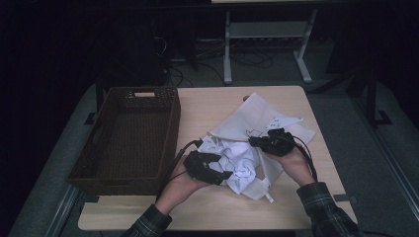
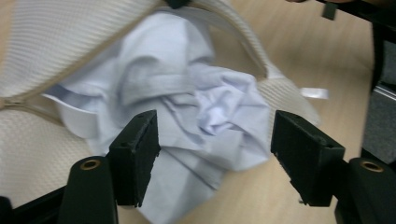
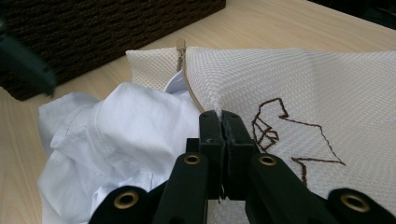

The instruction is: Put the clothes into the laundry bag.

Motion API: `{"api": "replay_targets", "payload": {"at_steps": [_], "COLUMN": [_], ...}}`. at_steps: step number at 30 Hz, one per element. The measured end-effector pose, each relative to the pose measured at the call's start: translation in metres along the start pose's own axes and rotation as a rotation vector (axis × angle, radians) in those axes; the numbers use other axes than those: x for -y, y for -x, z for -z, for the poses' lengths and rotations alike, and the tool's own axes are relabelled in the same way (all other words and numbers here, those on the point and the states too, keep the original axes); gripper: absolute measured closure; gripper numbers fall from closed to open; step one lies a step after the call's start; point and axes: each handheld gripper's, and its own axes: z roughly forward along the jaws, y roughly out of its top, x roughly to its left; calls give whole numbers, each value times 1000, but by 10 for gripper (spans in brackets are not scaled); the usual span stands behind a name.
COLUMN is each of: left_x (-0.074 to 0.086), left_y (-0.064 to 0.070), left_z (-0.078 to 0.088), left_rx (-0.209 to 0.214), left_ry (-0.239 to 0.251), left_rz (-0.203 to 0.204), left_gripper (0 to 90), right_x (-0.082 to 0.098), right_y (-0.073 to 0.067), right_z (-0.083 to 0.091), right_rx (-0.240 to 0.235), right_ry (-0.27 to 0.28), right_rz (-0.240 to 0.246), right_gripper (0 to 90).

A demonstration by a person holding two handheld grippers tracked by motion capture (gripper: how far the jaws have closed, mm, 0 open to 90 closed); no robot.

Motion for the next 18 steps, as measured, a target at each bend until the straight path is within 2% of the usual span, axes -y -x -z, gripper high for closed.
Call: {"api": "replay_targets", "payload": {"at_steps": [3, 8, 12, 18], "left_x": [4, 11, 17, 23], "left_y": [9, 16, 16, 12], "left_z": [-7, -30, -46, -62], "left_rx": [17, 43, 44, 45], "left_ry": [-12, -69, -109, -135], "left_rz": [-12, -28, -31, -24], "left_gripper": [353, 353, 353, 403], "right_x": [1, 1, 2, 2], "right_y": [0, -1, -1, -2], "right_z": [1, 1, 1, -1], "right_rx": [1, 3, 2, 2], "right_ry": [-3, -6, -7, -12], "right_rz": [1, 5, 6, 4], "right_gripper": [873, 873, 873, 873]}}
